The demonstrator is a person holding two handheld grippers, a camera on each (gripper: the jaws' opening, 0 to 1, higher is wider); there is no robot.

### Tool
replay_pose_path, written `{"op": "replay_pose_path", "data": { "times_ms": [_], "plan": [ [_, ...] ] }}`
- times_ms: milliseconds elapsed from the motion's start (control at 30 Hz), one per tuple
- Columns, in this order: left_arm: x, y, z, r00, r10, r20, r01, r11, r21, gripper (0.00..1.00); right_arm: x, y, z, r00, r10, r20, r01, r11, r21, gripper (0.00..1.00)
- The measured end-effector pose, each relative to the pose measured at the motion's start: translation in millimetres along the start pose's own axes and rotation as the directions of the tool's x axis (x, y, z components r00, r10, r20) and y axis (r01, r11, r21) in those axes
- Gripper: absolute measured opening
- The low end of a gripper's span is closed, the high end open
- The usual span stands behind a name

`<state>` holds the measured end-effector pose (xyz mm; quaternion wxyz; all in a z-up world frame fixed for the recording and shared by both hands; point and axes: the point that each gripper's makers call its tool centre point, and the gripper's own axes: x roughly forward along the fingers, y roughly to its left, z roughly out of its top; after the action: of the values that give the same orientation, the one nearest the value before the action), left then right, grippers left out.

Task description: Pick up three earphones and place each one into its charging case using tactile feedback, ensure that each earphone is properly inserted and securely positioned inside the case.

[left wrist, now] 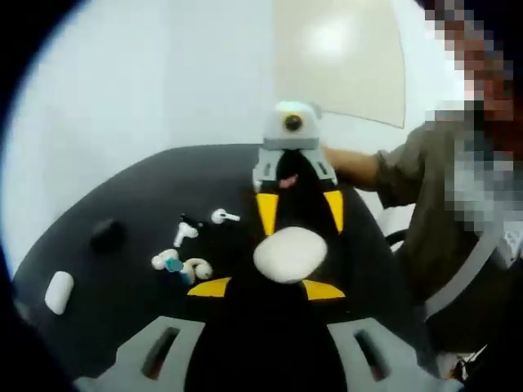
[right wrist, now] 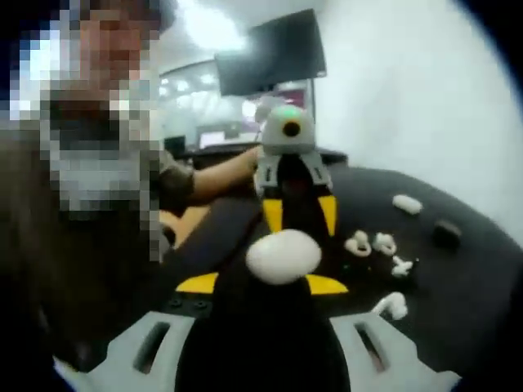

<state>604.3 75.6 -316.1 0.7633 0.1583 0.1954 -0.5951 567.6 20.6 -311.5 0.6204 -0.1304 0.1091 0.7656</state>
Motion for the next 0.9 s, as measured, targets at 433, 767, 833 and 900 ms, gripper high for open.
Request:
{"op": "replay_pose_path", "data": {
  "times_ms": [433, 767, 833, 900],
  "plan": [
    [-4, 26.7, -3.3, 0.995, 0.095, -0.006, -0.095, 0.995, -0.013, 0.1, -4, 20, 3.7, 0.994, 0.11, 0.018, -0.108, 0.991, -0.076, 0.38],
    [1, -25.3, 18.2, 0.984, -0.138, 0.116, 0.158, 0.969, -0.192, 0.43, -12, -25, 25.3, 0.985, -0.102, 0.138, 0.095, 0.994, 0.06, 0.4],
    [10, -28.4, 15.2, 0.986, -0.138, 0.089, 0.153, 0.971, -0.183, 0.43, -5, -23, 21.6, 0.99, -0.091, 0.112, 0.084, 0.995, 0.058, 0.4],
    [16, -29.9, 9.4, 0.99, -0.133, 0.053, 0.139, 0.979, -0.149, 0.44, 2, -17, 15.0, 0.994, -0.071, 0.082, 0.066, 0.995, 0.07, 0.4]
  ]
}}
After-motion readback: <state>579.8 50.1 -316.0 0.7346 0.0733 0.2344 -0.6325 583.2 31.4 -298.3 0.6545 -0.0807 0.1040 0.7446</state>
